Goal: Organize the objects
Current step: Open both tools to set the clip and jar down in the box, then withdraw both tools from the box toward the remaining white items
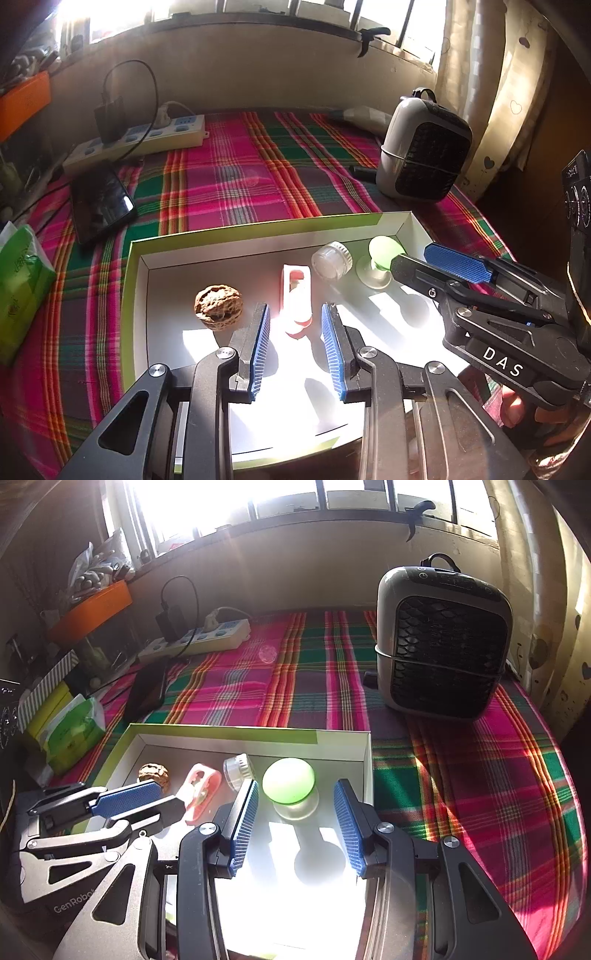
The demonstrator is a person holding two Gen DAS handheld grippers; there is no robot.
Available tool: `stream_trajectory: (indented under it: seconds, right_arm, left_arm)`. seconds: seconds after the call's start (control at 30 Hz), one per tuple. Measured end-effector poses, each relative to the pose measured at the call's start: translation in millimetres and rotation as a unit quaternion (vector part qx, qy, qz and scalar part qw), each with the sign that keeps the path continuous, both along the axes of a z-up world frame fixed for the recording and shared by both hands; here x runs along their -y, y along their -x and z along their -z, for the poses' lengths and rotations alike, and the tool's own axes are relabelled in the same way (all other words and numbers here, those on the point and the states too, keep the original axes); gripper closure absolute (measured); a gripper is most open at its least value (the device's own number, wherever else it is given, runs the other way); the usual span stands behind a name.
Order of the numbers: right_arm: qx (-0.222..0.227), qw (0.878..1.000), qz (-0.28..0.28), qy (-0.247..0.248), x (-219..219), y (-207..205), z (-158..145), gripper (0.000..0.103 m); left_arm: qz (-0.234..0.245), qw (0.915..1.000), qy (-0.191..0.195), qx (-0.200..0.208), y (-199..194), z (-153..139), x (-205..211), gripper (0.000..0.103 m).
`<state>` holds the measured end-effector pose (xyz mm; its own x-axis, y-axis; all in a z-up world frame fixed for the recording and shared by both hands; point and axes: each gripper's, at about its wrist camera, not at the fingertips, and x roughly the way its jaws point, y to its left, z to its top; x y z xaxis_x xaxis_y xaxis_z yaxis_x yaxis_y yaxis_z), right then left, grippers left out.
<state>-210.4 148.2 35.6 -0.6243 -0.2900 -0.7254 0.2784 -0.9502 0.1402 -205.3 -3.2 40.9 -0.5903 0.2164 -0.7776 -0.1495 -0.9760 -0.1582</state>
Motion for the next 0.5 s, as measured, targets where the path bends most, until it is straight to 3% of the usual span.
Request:
stream_trajectory:
  seconds: [0.5]
  right_arm:
    - [-0.031,0.999,0.006,0.007,-14.9,-55.4,-11.1,0.059]
  left_arm:
    - [-0.029,0.9989,-0.008,-0.036,-61.8,-13.0,23.0,0.076]
